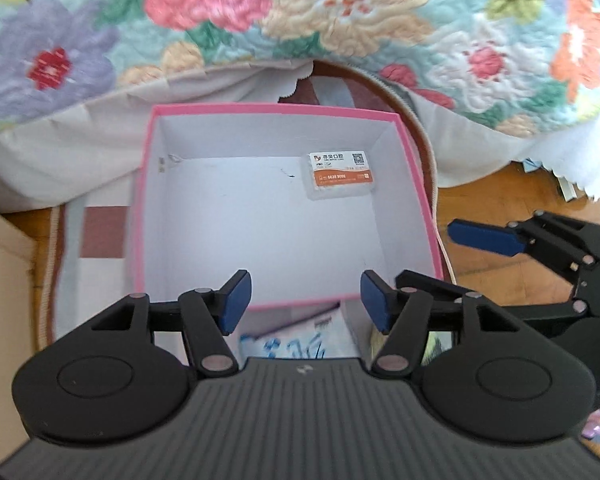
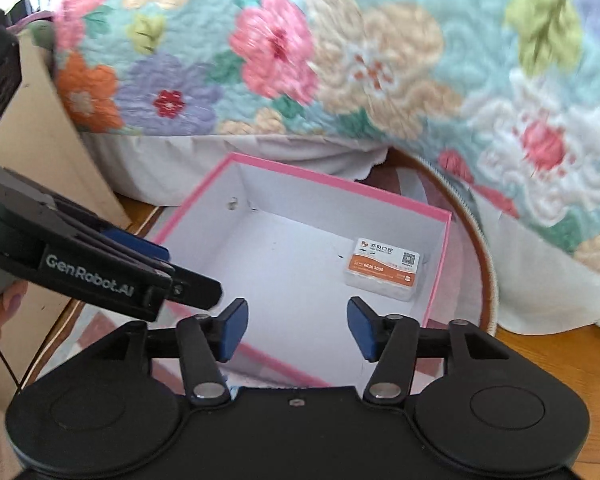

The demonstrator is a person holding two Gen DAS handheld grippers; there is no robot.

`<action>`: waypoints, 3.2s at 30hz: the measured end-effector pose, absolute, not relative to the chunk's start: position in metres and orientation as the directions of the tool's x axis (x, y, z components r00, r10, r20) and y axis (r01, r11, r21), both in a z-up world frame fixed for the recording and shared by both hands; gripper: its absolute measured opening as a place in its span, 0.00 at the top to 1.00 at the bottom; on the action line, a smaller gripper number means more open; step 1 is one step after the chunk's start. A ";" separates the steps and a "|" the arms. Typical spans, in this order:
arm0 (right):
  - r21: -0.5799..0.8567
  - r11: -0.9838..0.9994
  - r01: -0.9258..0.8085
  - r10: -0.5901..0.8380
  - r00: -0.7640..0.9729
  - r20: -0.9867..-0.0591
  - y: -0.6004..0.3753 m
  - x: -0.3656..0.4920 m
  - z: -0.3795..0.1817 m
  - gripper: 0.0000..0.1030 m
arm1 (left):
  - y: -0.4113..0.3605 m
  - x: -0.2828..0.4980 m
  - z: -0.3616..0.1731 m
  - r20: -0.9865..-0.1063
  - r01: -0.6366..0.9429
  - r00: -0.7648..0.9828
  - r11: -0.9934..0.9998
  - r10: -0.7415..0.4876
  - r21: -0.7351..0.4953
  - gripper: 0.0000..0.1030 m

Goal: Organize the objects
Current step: 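Withdraw the left tool and move it toward the purple plush toy, then close the left tool on the purple plush toy's head and lift it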

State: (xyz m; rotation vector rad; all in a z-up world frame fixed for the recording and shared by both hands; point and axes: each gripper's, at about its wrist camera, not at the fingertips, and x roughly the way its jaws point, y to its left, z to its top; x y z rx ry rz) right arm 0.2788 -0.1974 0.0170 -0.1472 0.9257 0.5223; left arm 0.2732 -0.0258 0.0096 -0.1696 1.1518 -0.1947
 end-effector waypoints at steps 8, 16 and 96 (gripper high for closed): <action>0.110 0.840 -0.531 0.408 0.486 -0.773 -0.200 0.212 0.069 0.29 | -0.019 0.205 0.067 -0.884 0.097 0.401 0.971 -0.240 -0.219 0.30; 0.096 0.822 -0.561 0.394 0.438 -0.808 -0.208 0.151 0.091 0.19 | -0.011 0.144 0.088 -0.889 0.115 0.387 0.969 -0.245 -0.217 0.20; 0.231 0.869 -0.437 0.414 0.387 -0.824 -0.225 0.073 -0.152 0.39 | -0.069 0.070 -0.158 -0.827 0.020 0.369 0.893 -0.424 -0.449 0.50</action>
